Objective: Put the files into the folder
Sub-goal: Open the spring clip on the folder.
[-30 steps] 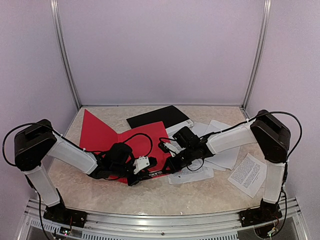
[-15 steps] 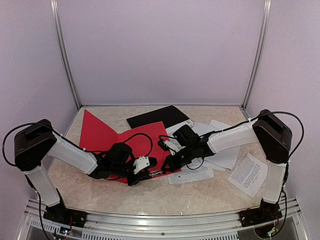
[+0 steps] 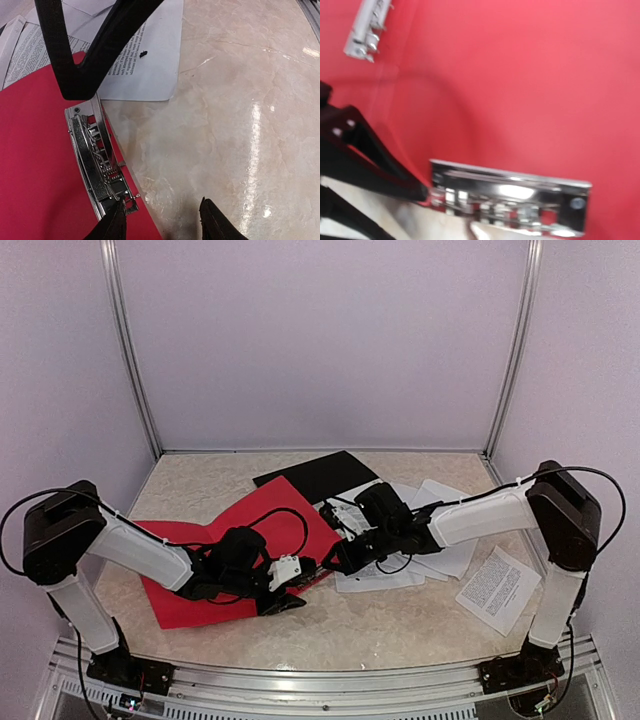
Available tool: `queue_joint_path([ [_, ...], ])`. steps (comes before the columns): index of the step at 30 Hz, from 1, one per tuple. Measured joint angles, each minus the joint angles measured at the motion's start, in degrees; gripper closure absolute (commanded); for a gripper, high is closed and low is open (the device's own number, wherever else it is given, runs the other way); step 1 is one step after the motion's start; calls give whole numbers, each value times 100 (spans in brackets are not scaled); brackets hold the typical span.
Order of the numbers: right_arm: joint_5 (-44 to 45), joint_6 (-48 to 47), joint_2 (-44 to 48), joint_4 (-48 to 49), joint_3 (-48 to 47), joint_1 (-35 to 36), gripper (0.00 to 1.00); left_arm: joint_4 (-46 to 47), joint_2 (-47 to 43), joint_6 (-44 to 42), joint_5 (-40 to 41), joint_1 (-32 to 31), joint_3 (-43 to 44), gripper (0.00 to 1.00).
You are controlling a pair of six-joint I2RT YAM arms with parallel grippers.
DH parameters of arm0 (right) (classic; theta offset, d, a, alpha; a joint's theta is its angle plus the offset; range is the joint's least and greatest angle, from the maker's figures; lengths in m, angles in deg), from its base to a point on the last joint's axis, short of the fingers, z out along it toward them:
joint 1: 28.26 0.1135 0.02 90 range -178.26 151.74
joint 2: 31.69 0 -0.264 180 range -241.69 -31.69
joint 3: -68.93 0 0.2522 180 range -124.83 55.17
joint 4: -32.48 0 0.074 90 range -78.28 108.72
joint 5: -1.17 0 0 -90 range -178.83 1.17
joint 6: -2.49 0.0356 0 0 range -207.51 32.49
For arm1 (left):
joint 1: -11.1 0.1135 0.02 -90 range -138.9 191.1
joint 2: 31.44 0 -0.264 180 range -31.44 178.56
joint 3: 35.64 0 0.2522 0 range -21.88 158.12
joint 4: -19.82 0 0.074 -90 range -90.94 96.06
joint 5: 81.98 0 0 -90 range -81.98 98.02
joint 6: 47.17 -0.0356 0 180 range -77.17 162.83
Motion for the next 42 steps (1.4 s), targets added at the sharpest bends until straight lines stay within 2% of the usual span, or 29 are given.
queue_joint_path([
  [8, -72, -37, 192, 317, 101, 114, 70, -4, -42, 136, 83, 0, -33, 37],
  [10, -157, -48, 289, 413, 201, 140, 62, 17, -76, 168, 162, 0, -92, 34],
  [16, -66, -107, 754, 476, 411, 155, 50, 188, -280, 225, 433, 0, -232, 32],
  [22, 417, -85, 1001, 461, 435, -9, 51, 297, -229, 254, 527, 0, 39, 34],
  [31, 933, 236, 1263, 323, 1108, -501, 56, 323, 538, 212, 647, 0, 1362, 43],
  [36, 1040, 339, 1443, 313, 1329, -603, 57, 192, 752, 192, 498, 0, 1504, 45],
  [42, 1058, 382, 1504, 317, 1440, -638, 58, -61, 848, 219, 310, 0, 1521, 61],
])
